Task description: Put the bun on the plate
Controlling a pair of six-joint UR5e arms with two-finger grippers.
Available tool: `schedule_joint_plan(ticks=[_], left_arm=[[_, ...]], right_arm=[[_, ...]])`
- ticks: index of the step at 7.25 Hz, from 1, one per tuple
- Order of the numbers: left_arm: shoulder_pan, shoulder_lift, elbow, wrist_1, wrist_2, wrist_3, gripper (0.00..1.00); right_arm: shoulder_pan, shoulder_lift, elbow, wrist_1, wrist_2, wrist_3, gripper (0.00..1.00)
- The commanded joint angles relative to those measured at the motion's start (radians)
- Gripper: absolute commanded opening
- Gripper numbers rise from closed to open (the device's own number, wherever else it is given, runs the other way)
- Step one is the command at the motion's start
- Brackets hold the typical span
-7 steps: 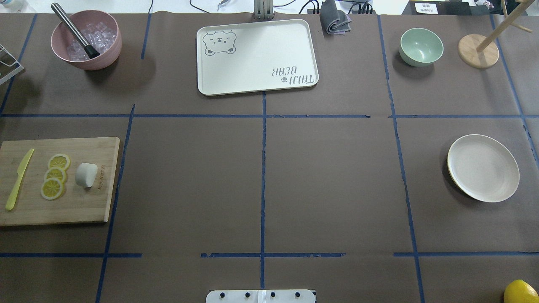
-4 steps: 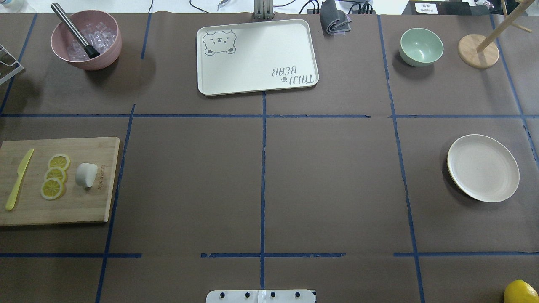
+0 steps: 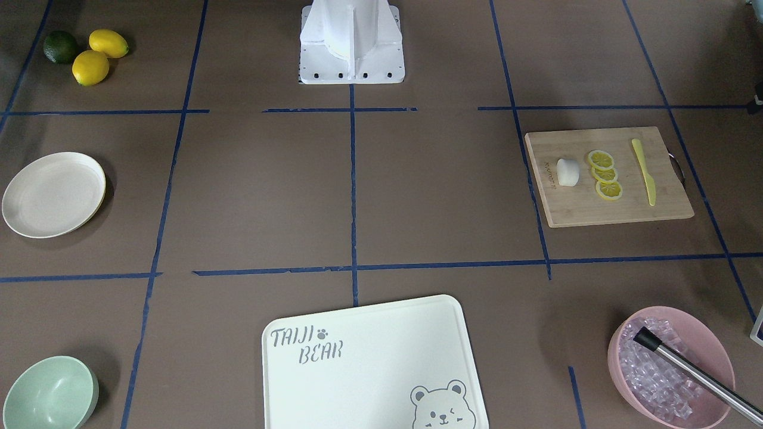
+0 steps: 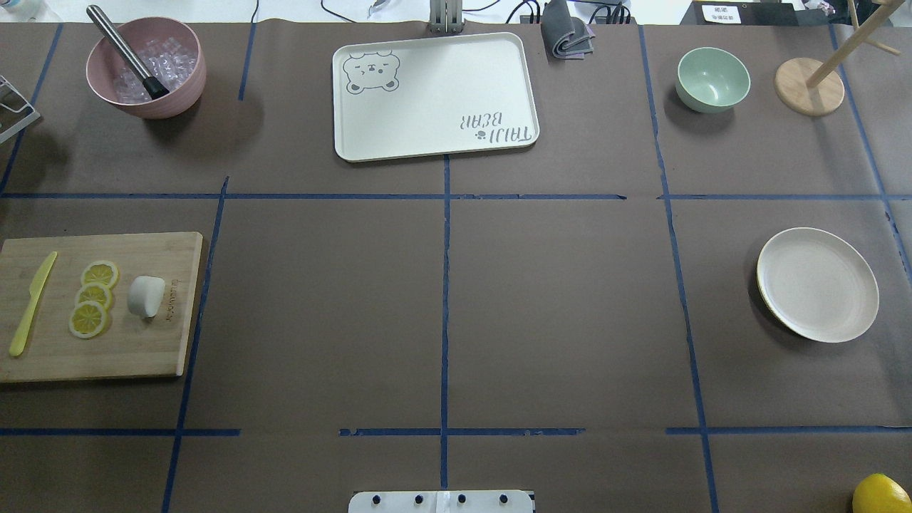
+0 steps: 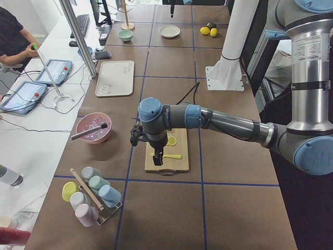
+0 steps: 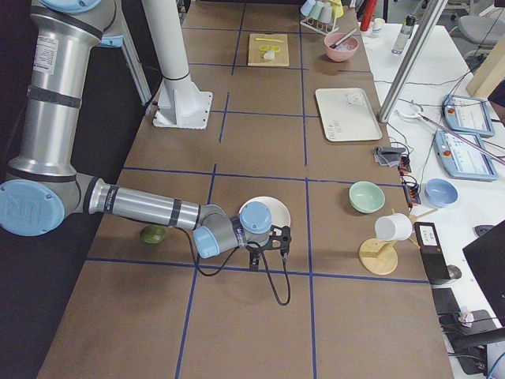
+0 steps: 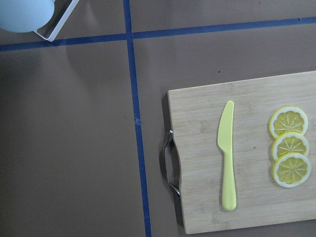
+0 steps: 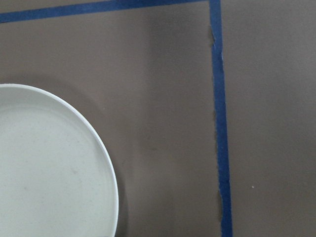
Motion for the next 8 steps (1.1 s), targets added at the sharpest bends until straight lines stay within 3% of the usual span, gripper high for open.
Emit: schedule_joint_plan(ticks=[1, 3, 6, 7, 8], left_arm=[[0.000, -0.011, -0.001, 0.000, 0.000, -0.001, 1.00], [0.002, -0.014, 0.007, 0.000, 0.000, -0.002, 1.00], [0.002, -0.014, 0.006, 0.000, 0.000, -0.001, 1.00], [0.002, -0.014, 0.007, 0.000, 0.000, -0.001, 1.00], [0.002, -0.014, 0.007, 0.000, 0.000, -0.001, 1.00]], right_arm=[[-0.055, 0.020, -0.047, 0.098, 0.000, 0.068, 0.97], [-0.085, 0.022, -0.066, 0.166, -0.007, 0.125, 0.96], [-0.108, 0.083, -0.133, 0.167, -0.004, 0.175, 0.94], [-0.110, 0.089, -0.134, 0.169, 0.000, 0.179, 0.90], [-0.110, 0.089, -0.134, 0.169, 0.001, 0.186, 0.79]])
